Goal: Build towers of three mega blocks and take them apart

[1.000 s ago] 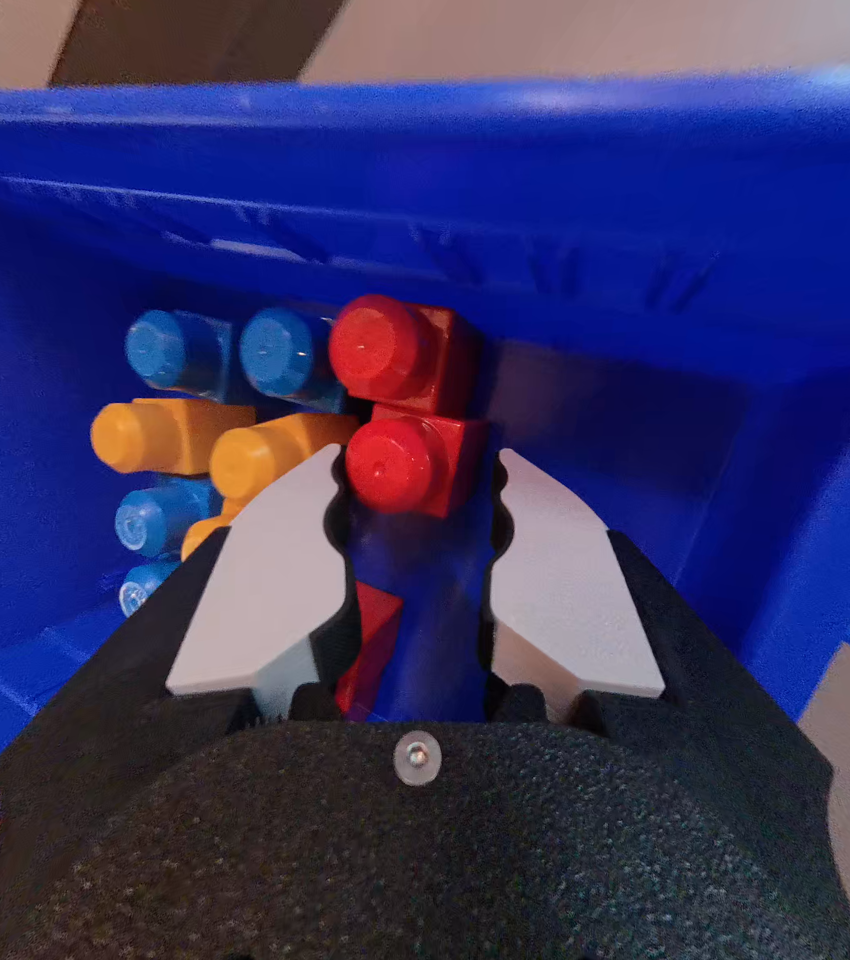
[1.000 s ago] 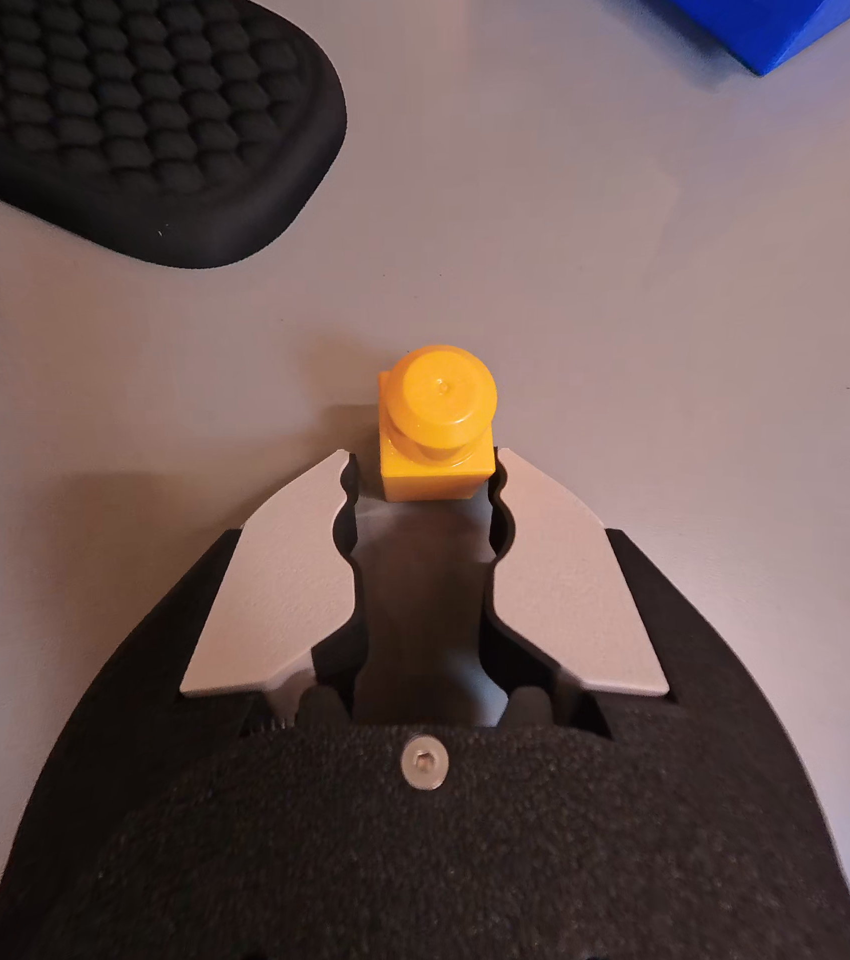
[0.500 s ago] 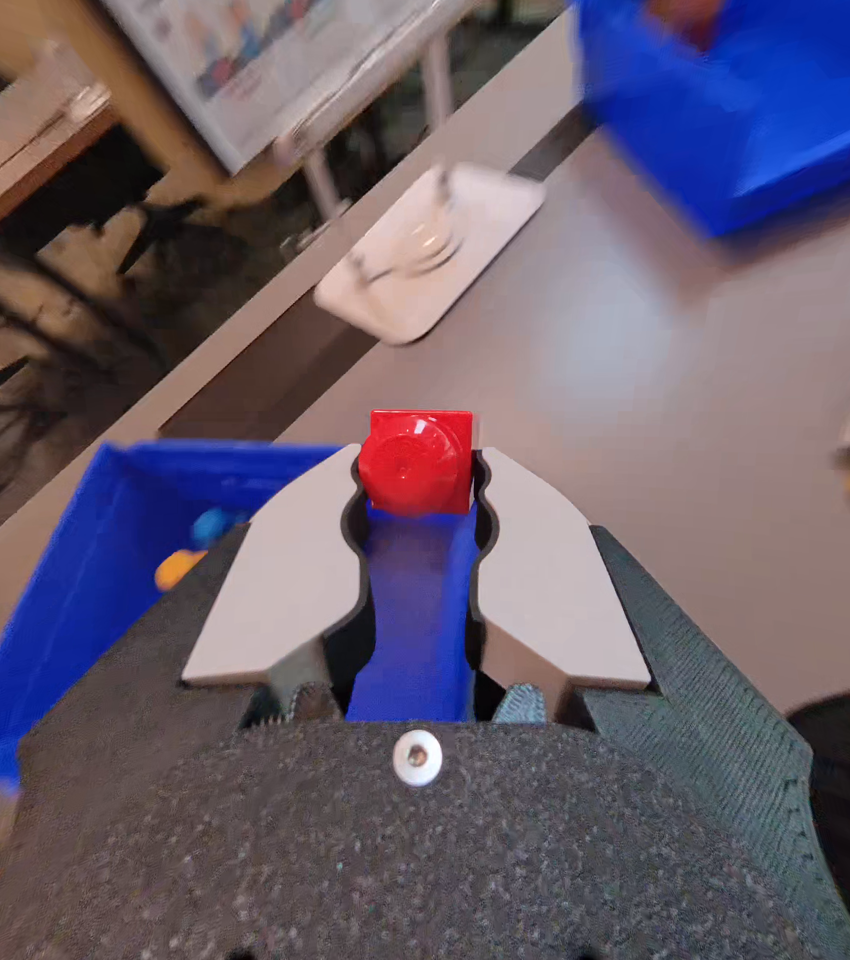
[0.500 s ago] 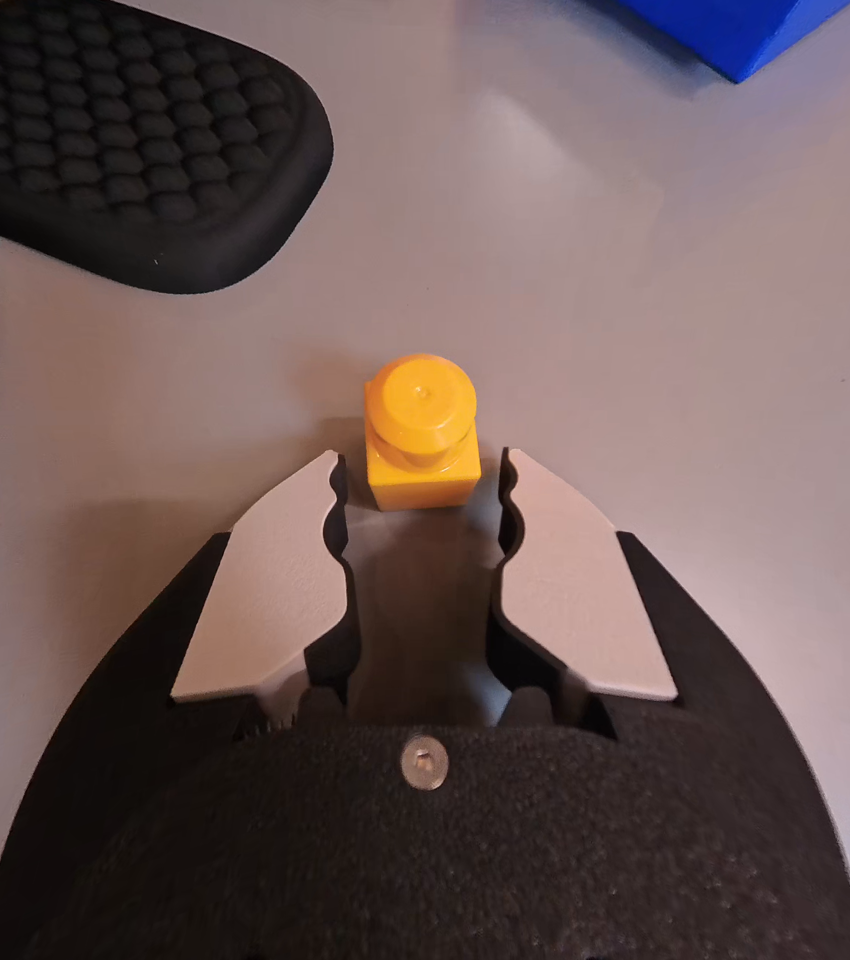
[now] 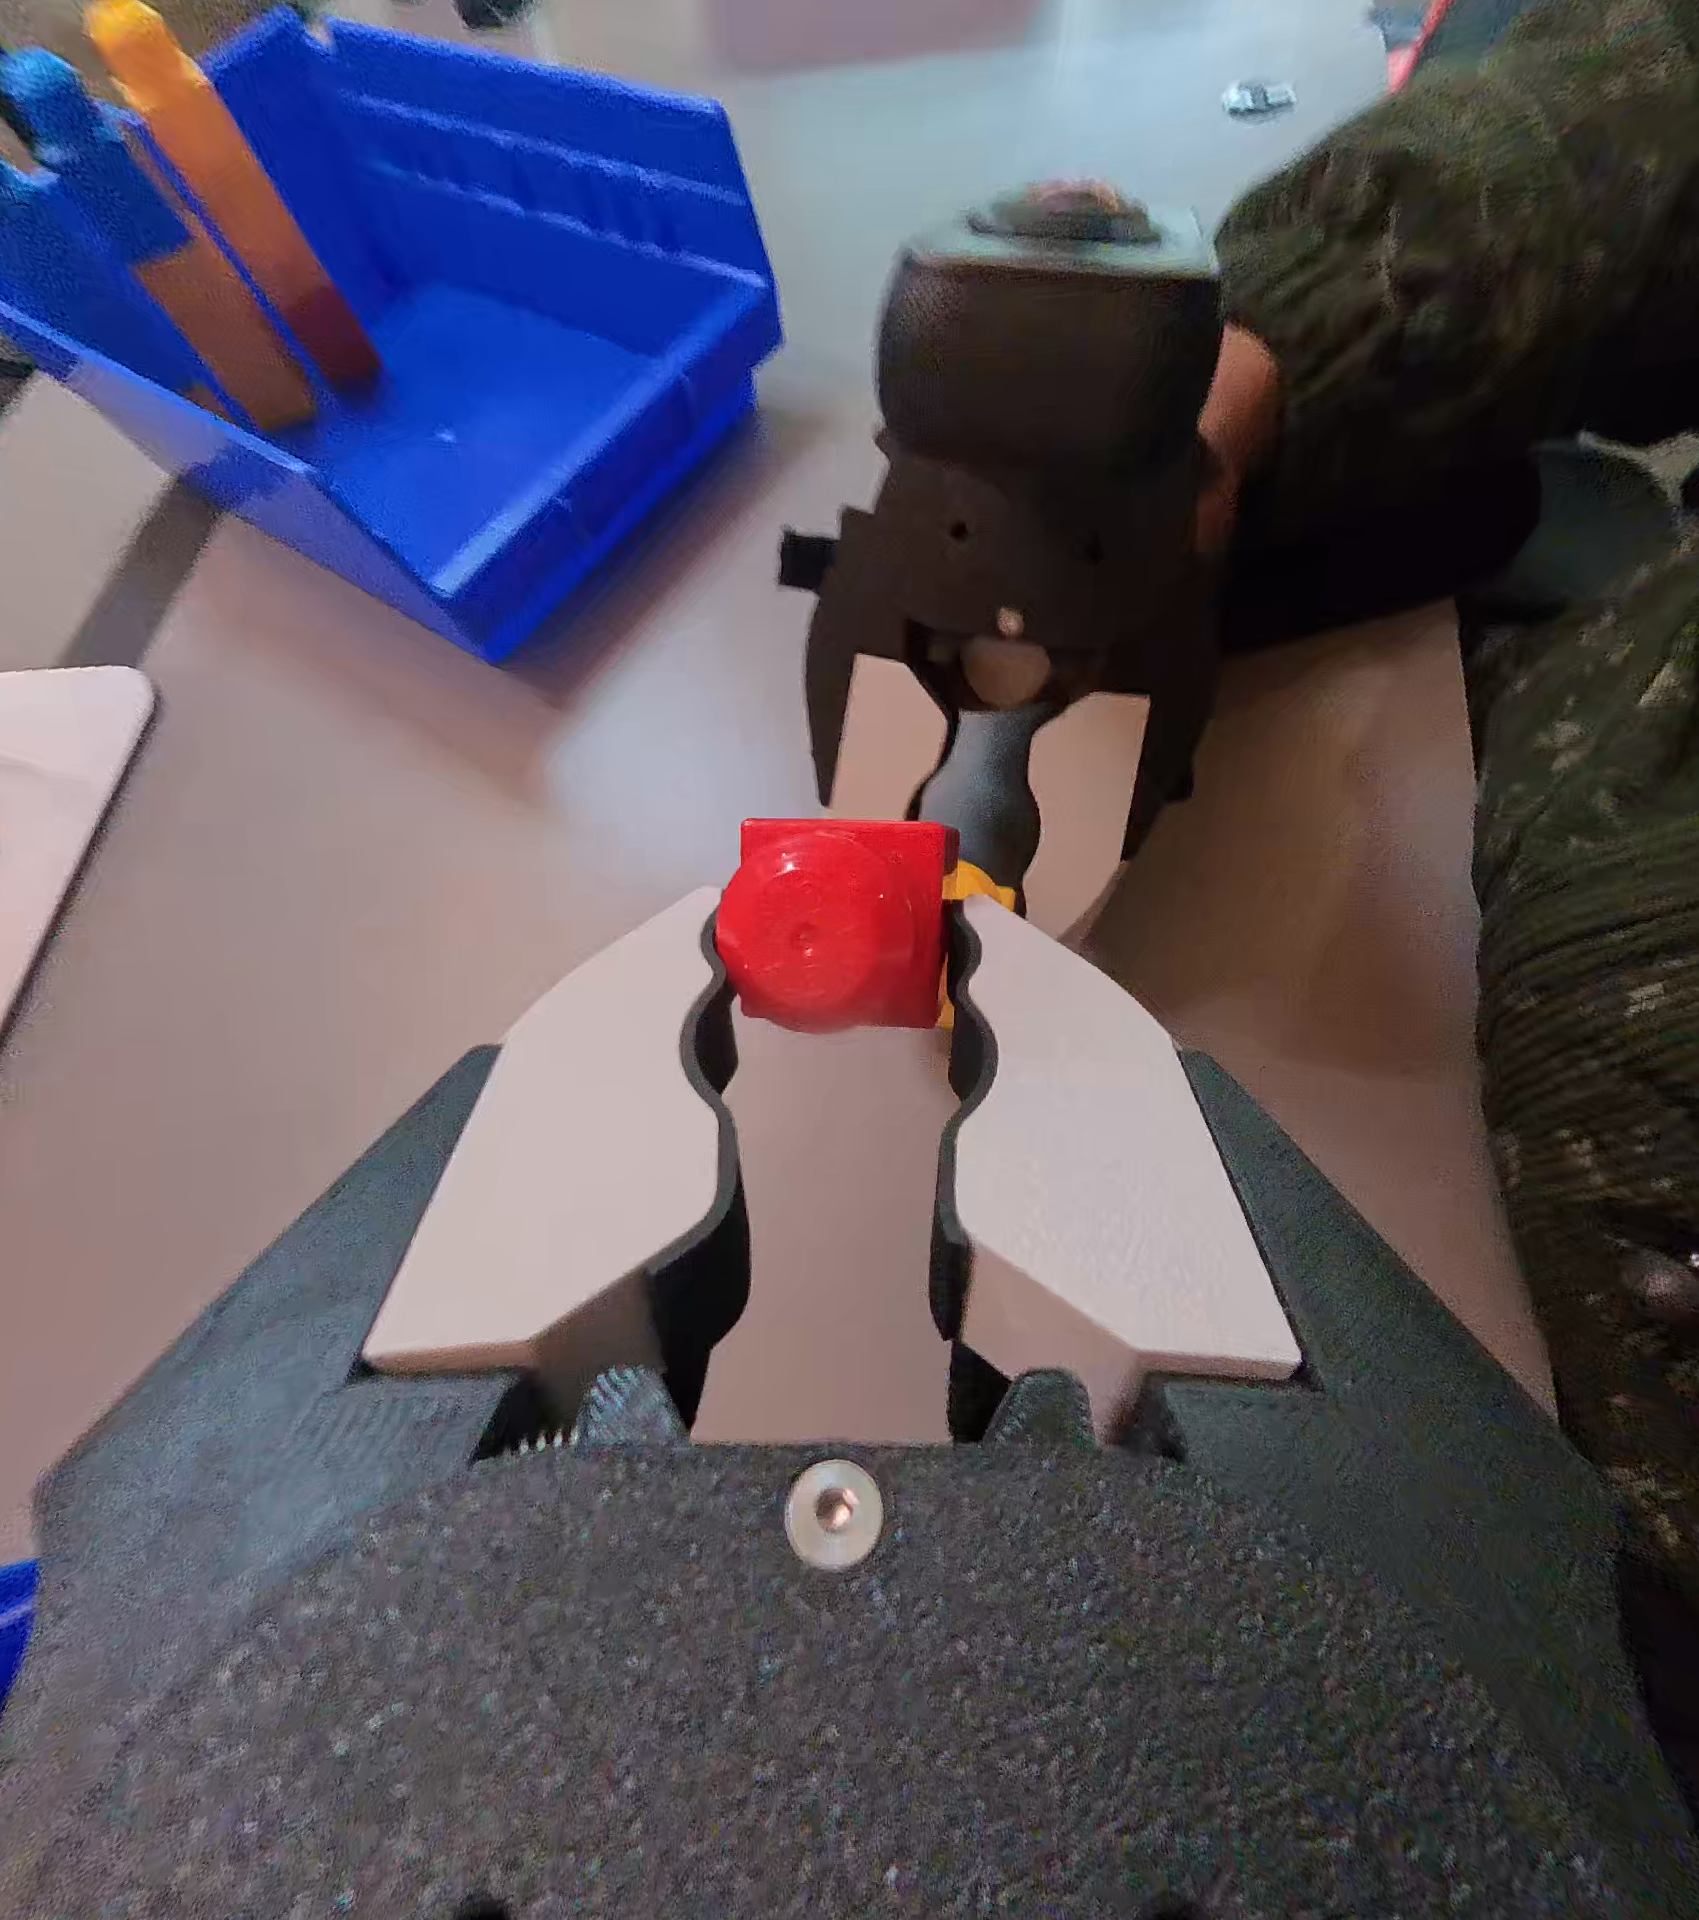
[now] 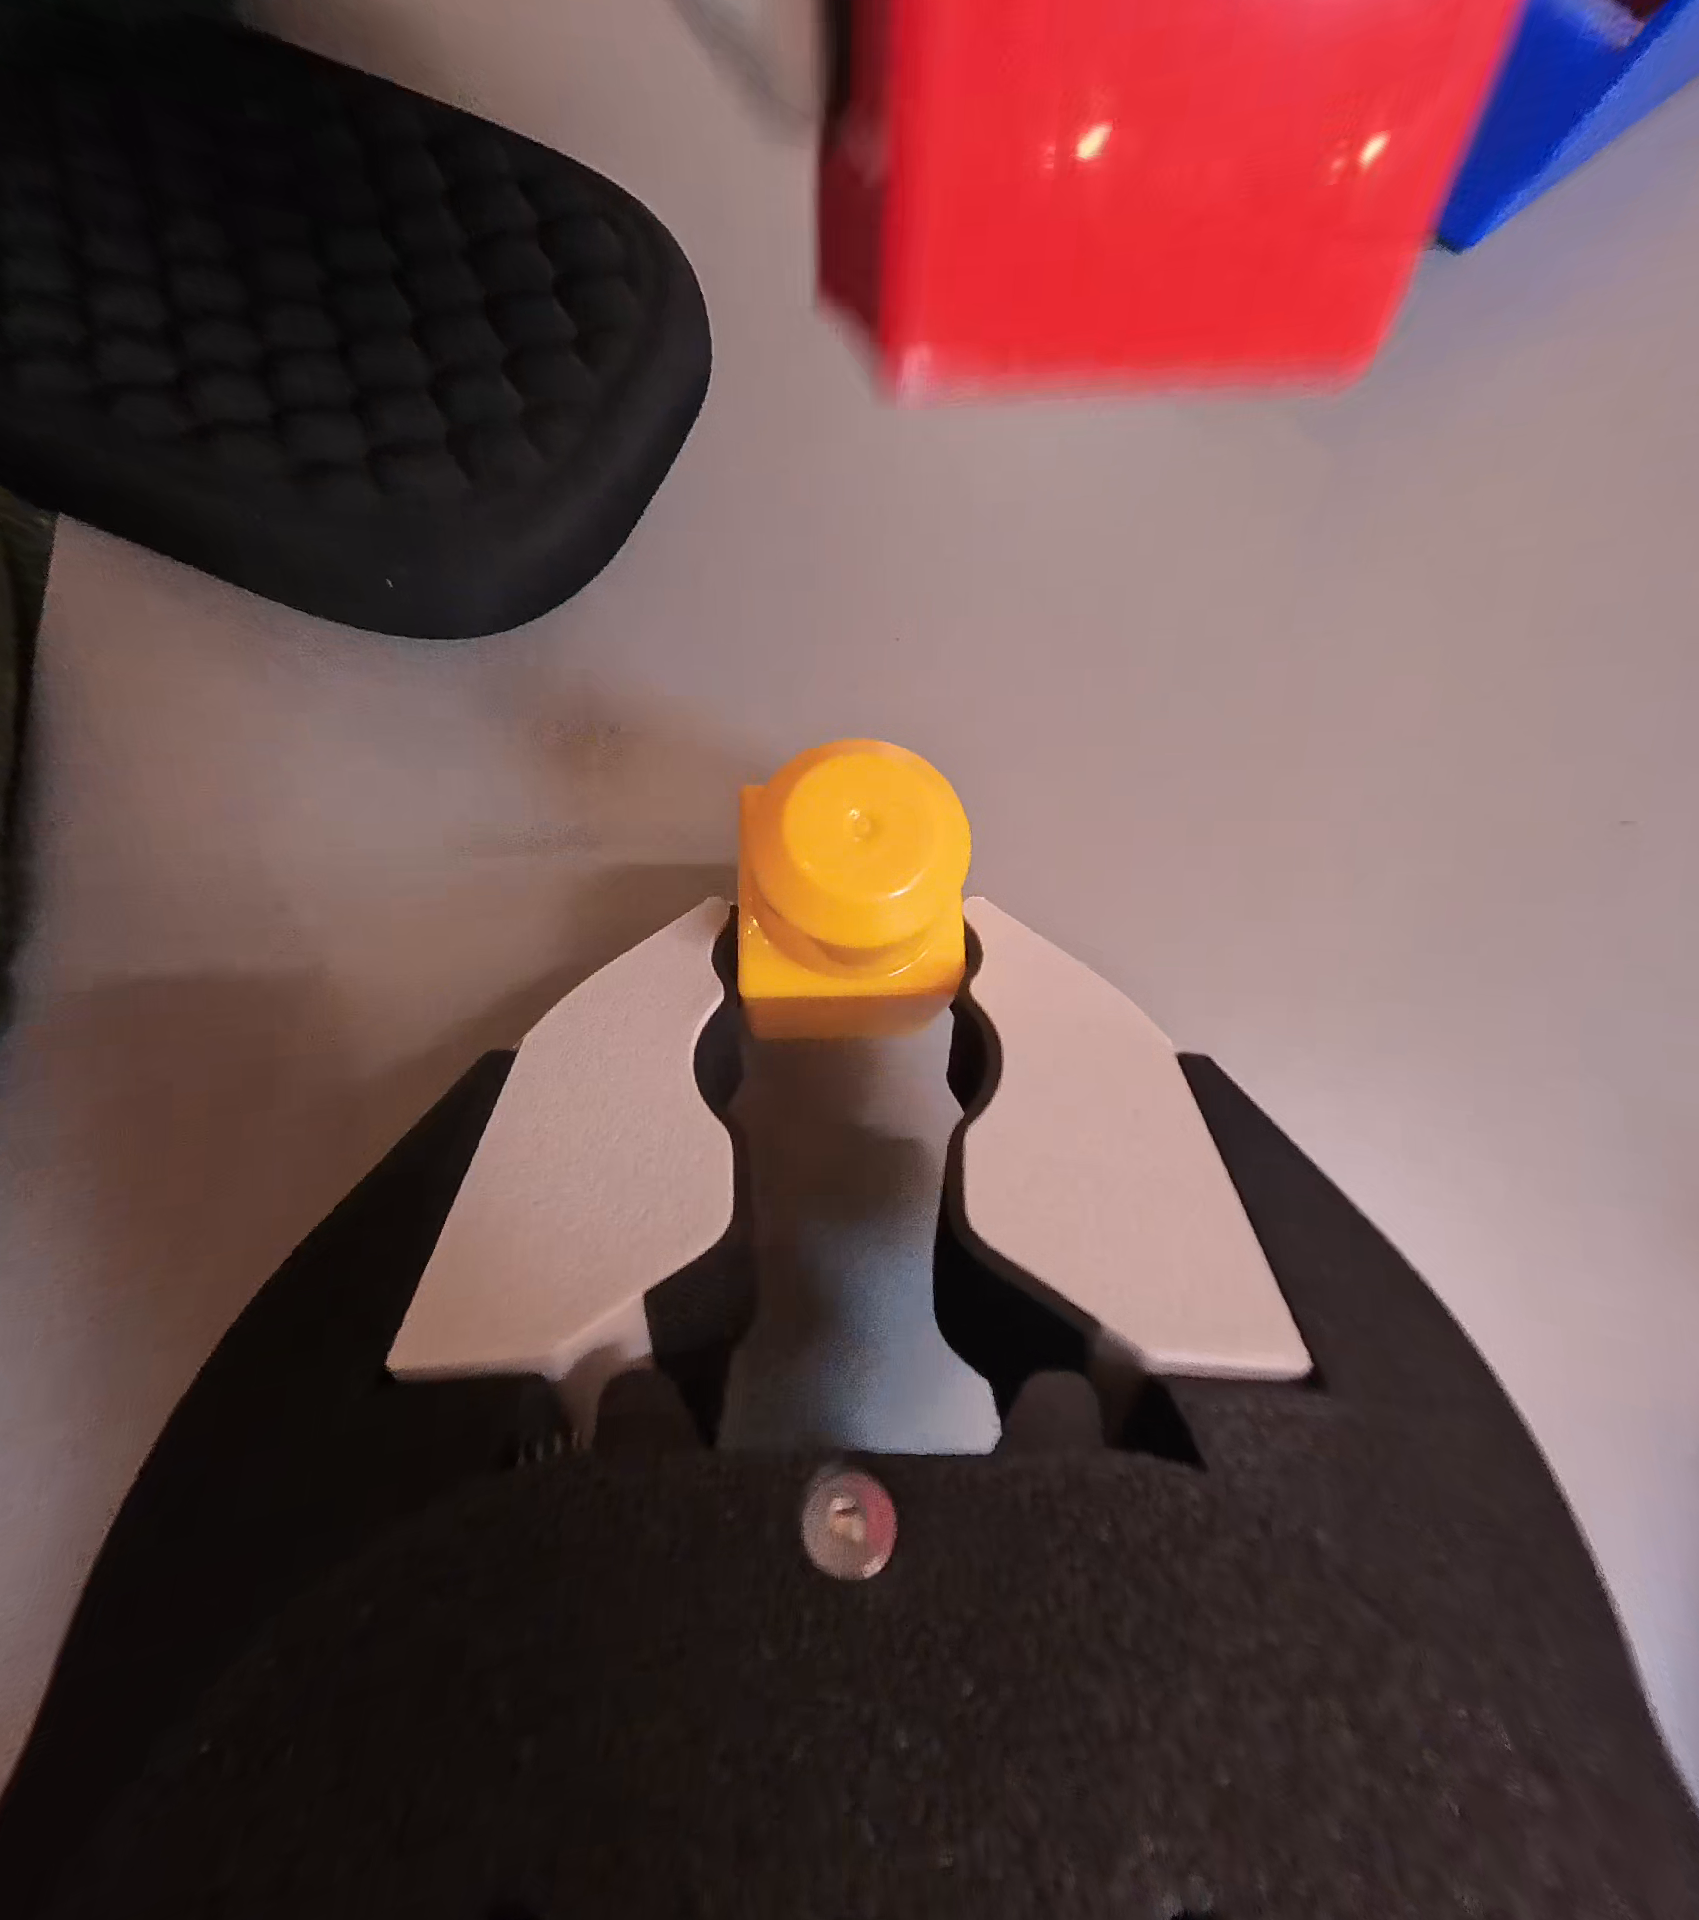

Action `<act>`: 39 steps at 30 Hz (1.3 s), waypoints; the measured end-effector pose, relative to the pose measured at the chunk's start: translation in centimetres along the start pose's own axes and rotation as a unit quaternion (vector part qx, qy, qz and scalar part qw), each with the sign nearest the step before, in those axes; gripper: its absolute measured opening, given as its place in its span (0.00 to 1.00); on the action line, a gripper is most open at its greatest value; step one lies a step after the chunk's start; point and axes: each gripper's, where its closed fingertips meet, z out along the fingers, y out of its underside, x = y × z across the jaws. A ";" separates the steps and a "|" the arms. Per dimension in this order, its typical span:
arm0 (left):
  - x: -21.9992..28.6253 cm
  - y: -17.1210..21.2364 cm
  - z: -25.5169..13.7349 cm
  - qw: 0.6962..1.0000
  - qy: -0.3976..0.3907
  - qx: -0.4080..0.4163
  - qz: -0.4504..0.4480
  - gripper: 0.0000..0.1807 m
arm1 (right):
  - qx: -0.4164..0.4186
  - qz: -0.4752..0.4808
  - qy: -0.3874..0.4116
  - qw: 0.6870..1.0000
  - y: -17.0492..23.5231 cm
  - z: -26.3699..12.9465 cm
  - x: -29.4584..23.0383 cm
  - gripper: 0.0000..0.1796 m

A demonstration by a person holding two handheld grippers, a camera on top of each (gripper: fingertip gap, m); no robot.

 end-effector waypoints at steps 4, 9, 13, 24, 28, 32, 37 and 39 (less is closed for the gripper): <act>1.5 1.5 1.9 0.998 0.032 -0.049 0.024 0.21 | -0.025 -0.003 0.021 0.999 0.3 -0.3 0.4 0.21; 2.2 2.6 3.4 0.993 0.027 -0.094 0.061 0.20 | -0.045 -0.030 0.038 0.998 0.4 -0.2 0.2 0.21; 2.8 3.0 4.1 0.990 0.028 -0.119 0.072 0.20 | -0.050 -0.045 0.041 0.997 0.5 -0.2 0.0 0.20; 3.4 4.3 4.0 0.982 0.041 -0.176 0.060 0.20 | -0.048 -0.032 0.029 0.998 0.4 0.3 -0.9 0.20; 3.6 4.6 4.2 0.982 0.045 -0.176 0.059 0.20 | -0.045 -0.022 0.019 0.999 0.5 0.5 -1.2 0.20; 3.6 4.3 4.1 0.985 0.046 -0.153 0.057 0.20 | -0.030 -0.010 0.011 0.999 0.2 0.4 -1.2 0.20; 3.0 2.3 3.7 0.996 0.044 -0.059 0.053 0.20 | 0.008 -0.001 0.006 1.000 -0.7 -0.3 -0.7 0.20; 2.6 1.1 3.2 0.998 0.053 -0.005 0.018 0.21 | 0.040 0.001 0.009 0.999 -1.6 -1.0 -0.3 0.20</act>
